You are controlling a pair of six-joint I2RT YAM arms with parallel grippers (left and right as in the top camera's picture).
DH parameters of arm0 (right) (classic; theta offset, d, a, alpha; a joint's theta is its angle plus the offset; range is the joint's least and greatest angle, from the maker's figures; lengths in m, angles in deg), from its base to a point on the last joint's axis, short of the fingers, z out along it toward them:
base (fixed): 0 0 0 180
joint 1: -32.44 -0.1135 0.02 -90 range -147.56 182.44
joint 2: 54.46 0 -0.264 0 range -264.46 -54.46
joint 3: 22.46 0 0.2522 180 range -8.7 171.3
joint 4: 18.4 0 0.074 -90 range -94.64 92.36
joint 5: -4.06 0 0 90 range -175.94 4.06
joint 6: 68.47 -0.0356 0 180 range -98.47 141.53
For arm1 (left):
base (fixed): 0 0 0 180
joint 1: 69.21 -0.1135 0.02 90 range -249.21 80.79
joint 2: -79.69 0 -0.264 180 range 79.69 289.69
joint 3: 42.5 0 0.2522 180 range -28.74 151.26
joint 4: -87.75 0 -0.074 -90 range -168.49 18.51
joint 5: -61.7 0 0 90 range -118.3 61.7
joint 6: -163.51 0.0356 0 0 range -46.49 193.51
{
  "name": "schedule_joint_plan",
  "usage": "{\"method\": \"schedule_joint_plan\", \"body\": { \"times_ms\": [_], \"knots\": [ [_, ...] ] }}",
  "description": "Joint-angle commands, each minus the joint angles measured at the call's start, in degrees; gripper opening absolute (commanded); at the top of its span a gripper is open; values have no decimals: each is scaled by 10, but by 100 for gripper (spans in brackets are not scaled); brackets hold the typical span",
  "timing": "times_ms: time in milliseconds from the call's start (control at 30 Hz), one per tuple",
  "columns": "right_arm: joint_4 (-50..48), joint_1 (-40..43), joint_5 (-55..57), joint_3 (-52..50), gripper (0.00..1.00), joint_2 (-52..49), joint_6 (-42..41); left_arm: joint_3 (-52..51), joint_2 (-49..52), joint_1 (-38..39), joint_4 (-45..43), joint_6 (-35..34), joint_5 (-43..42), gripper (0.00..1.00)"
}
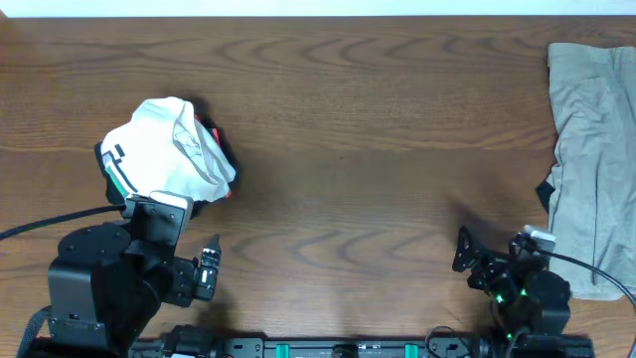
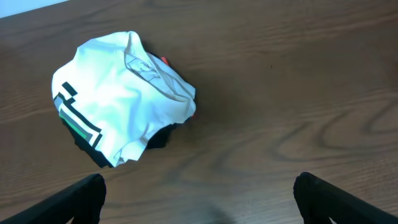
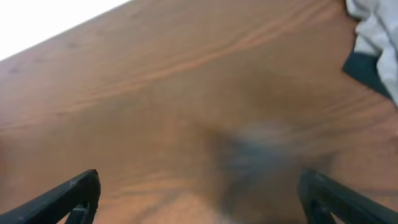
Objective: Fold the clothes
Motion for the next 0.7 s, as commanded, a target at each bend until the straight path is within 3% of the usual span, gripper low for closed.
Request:
{"method": "schedule_joint_plan", "body": {
  "times_ms": [0, 667],
  "knots": [
    [0, -3, 8, -29, 99, 6, 11, 5, 0, 1, 1, -3, 5, 98],
    [5, -3, 12, -32, 99, 5, 11, 5, 0, 1, 1, -3, 5, 98]
  ]
}}
